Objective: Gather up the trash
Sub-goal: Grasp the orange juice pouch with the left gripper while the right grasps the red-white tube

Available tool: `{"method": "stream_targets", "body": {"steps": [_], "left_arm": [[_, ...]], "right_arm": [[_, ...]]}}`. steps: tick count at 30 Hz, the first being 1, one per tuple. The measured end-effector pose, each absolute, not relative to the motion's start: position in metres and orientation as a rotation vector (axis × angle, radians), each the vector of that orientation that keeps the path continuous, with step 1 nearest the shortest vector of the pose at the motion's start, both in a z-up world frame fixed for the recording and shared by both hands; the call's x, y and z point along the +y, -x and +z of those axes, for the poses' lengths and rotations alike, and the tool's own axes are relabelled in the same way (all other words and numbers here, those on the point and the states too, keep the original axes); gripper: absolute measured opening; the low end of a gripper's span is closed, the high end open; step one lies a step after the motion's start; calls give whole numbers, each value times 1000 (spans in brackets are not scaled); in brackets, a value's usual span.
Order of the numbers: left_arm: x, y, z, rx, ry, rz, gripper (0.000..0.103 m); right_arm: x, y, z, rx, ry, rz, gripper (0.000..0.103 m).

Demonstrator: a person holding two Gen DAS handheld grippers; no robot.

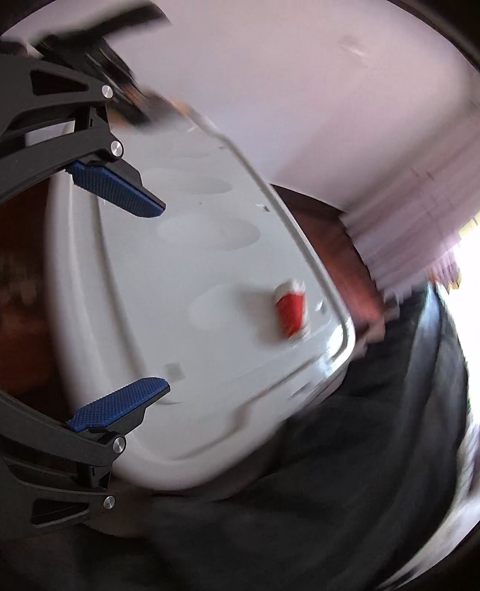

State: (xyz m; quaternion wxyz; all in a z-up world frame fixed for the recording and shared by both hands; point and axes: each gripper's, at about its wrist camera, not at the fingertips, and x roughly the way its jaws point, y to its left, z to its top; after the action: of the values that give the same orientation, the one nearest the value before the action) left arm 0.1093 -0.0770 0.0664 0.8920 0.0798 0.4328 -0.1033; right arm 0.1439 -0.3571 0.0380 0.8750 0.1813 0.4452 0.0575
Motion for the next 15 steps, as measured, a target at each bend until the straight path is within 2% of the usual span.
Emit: {"method": "stream_targets", "body": {"steps": [4,9,11,15], "left_arm": [[-46,-79,58,849,-138,-135,35],[-40,-89,54,785,-138,-73,35],[-40,-95,54,790,-120,-90,36],[-36,-94,52,789,-112,-109,36]], "right_arm": [[-349,-214,37,889,-154,203,90],[-350,-305,10,919,118,223,90],[-345,-323,-2,947,235,244,84],[-325,-344,-20,981,397,365,82]]}}
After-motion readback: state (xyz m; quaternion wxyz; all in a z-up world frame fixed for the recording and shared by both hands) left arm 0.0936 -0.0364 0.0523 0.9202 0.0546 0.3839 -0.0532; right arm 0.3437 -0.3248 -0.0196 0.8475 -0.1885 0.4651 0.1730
